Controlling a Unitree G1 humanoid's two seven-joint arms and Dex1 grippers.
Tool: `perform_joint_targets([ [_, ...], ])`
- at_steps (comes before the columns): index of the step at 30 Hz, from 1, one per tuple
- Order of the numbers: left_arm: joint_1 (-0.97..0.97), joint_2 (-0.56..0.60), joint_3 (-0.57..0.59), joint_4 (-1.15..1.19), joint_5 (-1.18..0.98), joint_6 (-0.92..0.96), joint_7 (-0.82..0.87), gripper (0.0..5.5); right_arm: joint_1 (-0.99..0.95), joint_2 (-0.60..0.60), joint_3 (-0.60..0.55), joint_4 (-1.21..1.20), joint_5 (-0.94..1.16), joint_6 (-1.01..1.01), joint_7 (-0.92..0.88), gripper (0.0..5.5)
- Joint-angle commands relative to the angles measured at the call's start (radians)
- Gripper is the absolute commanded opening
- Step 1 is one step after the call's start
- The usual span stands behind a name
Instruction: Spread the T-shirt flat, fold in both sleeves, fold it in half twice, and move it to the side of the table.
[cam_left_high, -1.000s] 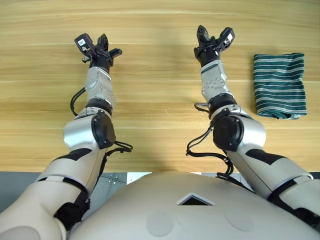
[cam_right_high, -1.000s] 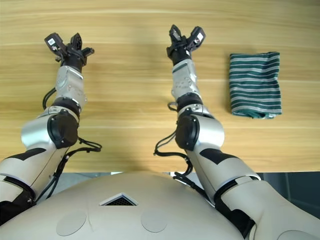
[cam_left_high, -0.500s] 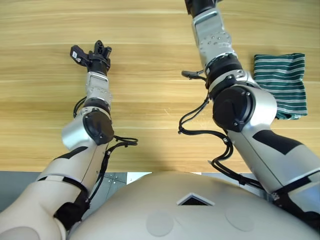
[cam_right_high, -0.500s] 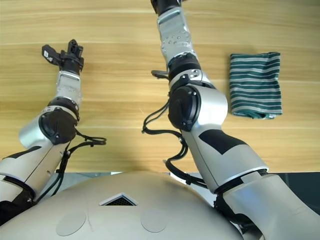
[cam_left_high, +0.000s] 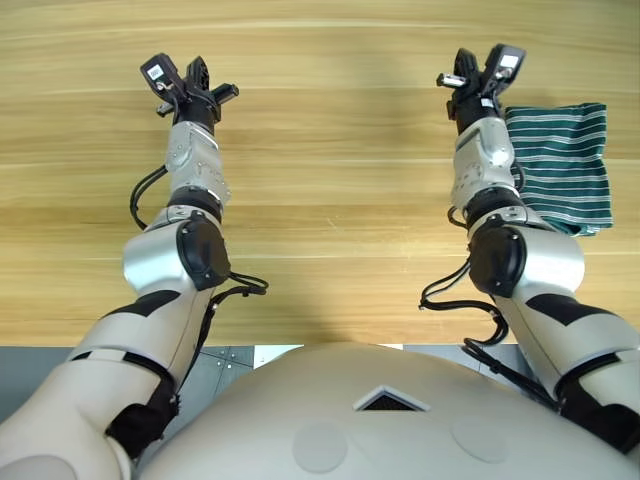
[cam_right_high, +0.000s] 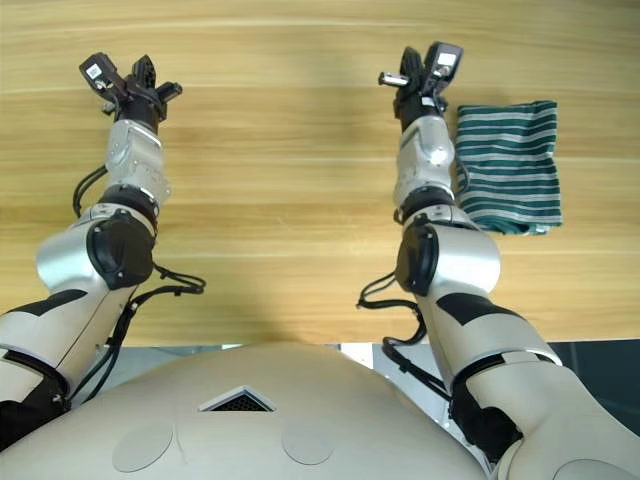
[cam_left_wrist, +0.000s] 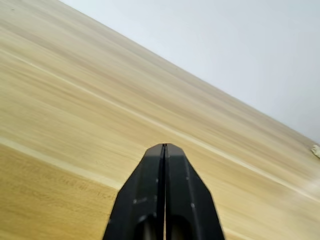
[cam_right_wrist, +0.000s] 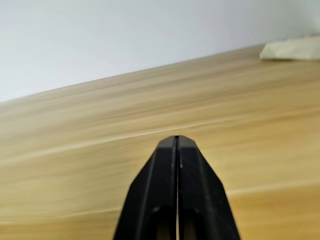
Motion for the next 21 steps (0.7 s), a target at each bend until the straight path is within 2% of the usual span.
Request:
perform_joint_targets([
  [1, -0.017, 0.023, -0.010, 0.022, 0.033, 0.084, 0.089, 0.02, -0.043, -0.025, -0.222, 0.011, 0.235, 0.233, 0.175, 0.01],
  [3, -0.019, 0.021, -0.003, 0.024, 0.034, 0.110, 0.108, 0.02, -0.042, -0.039, -0.258, 0.011, 0.266, 0.282, 0.209, 0.01],
  [6, -0.013, 0.017, -0.003, 0.021, 0.040, 0.120, 0.111, 0.02, -0.033, -0.017, -0.195, 0.008, 0.184, 0.239, 0.195, 0.01],
  [13, -0.013, 0.026, -0.004, 0.020, 0.046, 0.153, 0.062, 0.02, -0.041, 0.008, -0.082, 0.021, 0.007, 0.204, -0.057, 0.01],
  [21, -0.027, 0.020, 0.006, 0.017, 0.044, 0.134, 0.079, 0.02, -0.054, 0.017, -0.085, 0.018, -0.021, 0.197, -0.076, 0.01],
])
